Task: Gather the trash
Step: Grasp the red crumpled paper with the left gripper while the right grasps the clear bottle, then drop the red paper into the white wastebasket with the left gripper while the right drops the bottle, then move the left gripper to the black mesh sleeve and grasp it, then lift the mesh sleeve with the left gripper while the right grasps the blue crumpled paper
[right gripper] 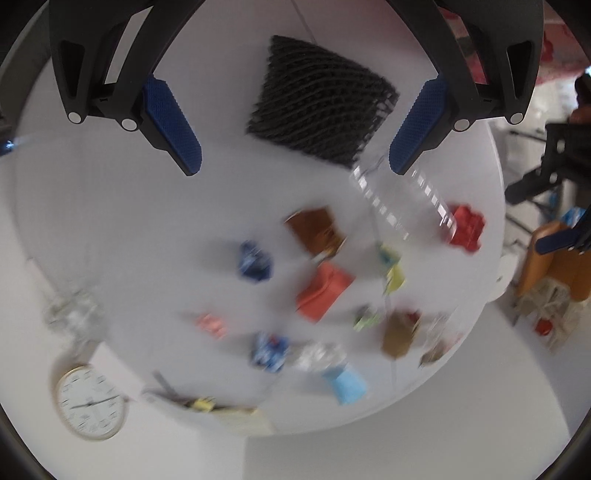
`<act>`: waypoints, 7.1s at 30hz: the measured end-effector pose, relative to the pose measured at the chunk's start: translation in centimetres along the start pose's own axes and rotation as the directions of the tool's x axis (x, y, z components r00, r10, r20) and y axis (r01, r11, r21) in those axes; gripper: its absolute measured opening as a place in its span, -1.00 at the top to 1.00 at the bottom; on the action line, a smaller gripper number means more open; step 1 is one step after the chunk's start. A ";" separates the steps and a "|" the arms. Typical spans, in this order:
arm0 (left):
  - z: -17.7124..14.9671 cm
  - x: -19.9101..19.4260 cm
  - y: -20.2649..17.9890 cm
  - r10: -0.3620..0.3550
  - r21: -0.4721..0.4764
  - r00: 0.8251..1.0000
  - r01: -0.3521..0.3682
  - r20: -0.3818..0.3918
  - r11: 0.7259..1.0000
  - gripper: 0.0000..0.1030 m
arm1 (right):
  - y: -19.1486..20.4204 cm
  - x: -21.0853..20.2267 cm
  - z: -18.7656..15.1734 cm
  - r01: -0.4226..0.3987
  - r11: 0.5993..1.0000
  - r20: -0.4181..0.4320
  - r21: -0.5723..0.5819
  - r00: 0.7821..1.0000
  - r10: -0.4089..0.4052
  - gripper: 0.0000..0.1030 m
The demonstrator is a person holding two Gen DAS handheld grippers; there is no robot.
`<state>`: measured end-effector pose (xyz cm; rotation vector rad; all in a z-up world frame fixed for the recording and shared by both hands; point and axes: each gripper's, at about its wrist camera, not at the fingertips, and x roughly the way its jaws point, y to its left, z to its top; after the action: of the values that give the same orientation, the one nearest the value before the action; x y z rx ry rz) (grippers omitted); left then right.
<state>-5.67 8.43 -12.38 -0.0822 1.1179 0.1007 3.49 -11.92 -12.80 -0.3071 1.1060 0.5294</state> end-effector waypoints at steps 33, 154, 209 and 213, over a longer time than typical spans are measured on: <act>1.4 9.3 4.3 -0.008 -0.171 0.996 -0.007 -0.085 0.985 0.29 | 10.6 8.6 2.5 -0.262 0.798 -0.182 -0.543 0.964 0.193 -0.96; -0.7 9.2 -15.5 -0.256 -0.118 0.935 0.233 -0.247 0.965 0.90 | -14.1 1.9 -0.7 -0.253 0.964 -0.048 0.085 0.965 0.258 -0.95; -0.1 10.2 -19.6 -0.199 0.019 0.932 0.215 -0.303 0.976 0.55 | -14.0 3.4 0.1 -0.269 0.959 -0.074 0.093 0.958 0.276 -0.95; 0.0 10.0 -19.9 -0.208 0.032 0.932 0.227 -0.295 0.973 0.71 | -14.0 3.4 0.1 -0.267 0.959 -0.076 0.095 0.959 0.274 -0.95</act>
<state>1.11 -10.93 -21.05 -0.1660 1.3973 -0.1523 12.39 -22.72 -16.22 -0.1060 1.2622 0.7157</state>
